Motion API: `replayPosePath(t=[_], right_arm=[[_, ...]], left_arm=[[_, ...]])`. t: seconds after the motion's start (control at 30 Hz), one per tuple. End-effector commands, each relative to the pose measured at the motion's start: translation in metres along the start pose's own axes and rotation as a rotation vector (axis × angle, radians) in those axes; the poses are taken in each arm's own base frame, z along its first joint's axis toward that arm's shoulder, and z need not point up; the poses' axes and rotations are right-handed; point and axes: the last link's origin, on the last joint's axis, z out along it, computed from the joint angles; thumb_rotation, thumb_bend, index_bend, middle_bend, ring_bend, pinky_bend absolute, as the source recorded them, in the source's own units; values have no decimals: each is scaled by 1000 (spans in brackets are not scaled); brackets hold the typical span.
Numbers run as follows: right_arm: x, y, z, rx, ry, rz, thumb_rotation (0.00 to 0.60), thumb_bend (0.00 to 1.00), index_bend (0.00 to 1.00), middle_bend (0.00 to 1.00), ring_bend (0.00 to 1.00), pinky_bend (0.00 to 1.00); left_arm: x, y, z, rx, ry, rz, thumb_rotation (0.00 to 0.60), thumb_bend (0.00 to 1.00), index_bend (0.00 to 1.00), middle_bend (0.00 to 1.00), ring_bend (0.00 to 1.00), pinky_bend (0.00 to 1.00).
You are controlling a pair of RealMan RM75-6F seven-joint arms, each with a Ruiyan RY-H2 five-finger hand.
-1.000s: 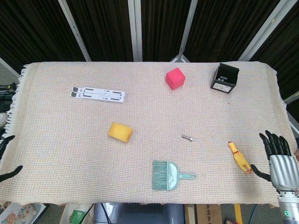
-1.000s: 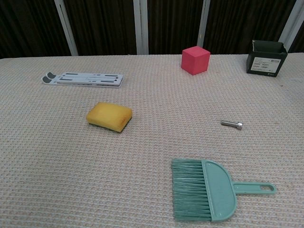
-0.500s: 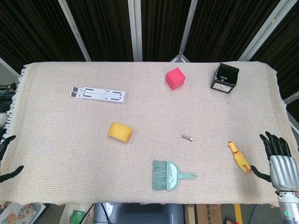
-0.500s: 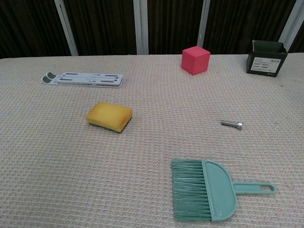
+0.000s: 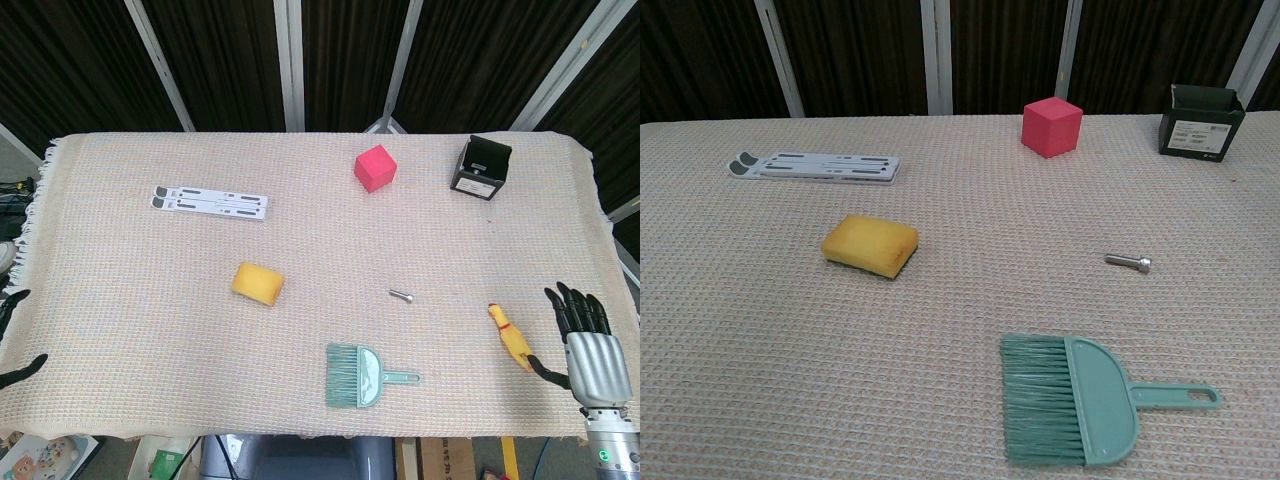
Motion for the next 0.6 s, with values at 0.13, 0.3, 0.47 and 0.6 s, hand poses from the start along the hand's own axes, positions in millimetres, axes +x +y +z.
replayPosePath(t=[0.13,0.3,0.47,0.6], right_arm=[[3,-24,27,56,-36,-33,600,188,95,20,29,0],[7,-62,65,88,-113,-92,600,188,153,21,30,0],[1,-104,102,118,-229,-223,600,187,172,21,29,0],[-9,-136,120,118,-312,-265,600,187,227,21,57,0]], left_arm=[[1,0,-1,7,0,0,600,234,168,0,0,0],[-4,4,0,0,-20,13,600,235,168,0,0,0],[-4,5,-1,-3,-22,18,600,235,168,0,0,0],[-4,4,-1,5,-20,18,600,235,168,0,0,0]])
